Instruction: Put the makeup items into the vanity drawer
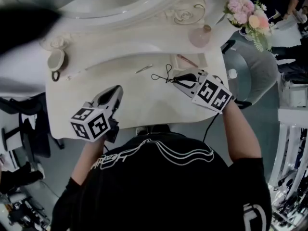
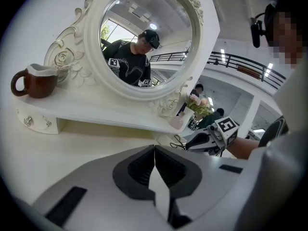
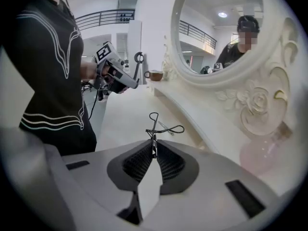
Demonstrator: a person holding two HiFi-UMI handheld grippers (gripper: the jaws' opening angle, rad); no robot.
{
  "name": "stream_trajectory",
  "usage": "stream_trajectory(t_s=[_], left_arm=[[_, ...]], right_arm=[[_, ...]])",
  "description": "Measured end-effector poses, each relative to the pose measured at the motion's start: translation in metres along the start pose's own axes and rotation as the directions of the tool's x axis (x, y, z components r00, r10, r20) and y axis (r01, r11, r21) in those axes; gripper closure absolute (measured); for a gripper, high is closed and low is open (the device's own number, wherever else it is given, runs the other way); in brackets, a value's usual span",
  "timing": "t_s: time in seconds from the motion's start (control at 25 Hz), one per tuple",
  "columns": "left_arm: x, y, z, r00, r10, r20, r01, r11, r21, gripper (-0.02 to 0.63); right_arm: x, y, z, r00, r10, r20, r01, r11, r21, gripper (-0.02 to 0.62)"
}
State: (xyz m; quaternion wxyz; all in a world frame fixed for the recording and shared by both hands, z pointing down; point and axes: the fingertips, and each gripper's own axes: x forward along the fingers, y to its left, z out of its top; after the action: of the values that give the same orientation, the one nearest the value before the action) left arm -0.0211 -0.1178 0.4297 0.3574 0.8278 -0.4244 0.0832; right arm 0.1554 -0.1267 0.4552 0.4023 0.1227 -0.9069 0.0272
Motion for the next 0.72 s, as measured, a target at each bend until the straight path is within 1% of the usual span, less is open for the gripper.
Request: stream_trajectory(t_s=[0.16, 0.28, 0.36, 0.52, 0.64, 0.72], left_arm=[[0.011, -0.009, 0.007, 1.0, -0.024, -0.004, 0.024, 1.0, 0.012, 0.583], [0.021, -0.014, 0.012, 0.999, -0.039, -0.011, 0.04, 0.999, 0.023, 0.583], [0.028, -0.016, 0.013, 0.999, -0.047, -0.018, 0.047, 0.998, 0.029, 0.583], [0.038, -0.019, 0.016, 0.998, -0.056, -0.027, 0.057, 0.998, 0.034, 0.583], [0.043, -0.019, 0.018, 0.998, -0.059, -0.029, 0.06, 0.998, 0.032, 0.583], [0.046, -0.018, 0.019, 0.998, -0.058, -0.029, 0.059, 0.998, 0.03, 0.583]], right_arm=[[-0.026, -0.027, -0.017, 0.997, -0.071, -0.02, 0.073, 0.99, 0.122, 0.546], [-0.041, -0.047, -0.035, 0.995, -0.089, -0.047, 0.097, 0.973, 0.211, 0.546], [-0.047, -0.058, -0.048, 0.995, -0.075, -0.065, 0.09, 0.957, 0.275, 0.546], [-0.053, -0.073, -0.068, 0.994, -0.017, -0.108, 0.059, 0.916, 0.397, 0.546], [-0.054, -0.081, -0.077, 0.989, 0.027, -0.144, 0.042, 0.89, 0.454, 0.546], [-0.052, -0.085, -0.082, 0.984, 0.051, -0.173, 0.037, 0.88, 0.473, 0.546]])
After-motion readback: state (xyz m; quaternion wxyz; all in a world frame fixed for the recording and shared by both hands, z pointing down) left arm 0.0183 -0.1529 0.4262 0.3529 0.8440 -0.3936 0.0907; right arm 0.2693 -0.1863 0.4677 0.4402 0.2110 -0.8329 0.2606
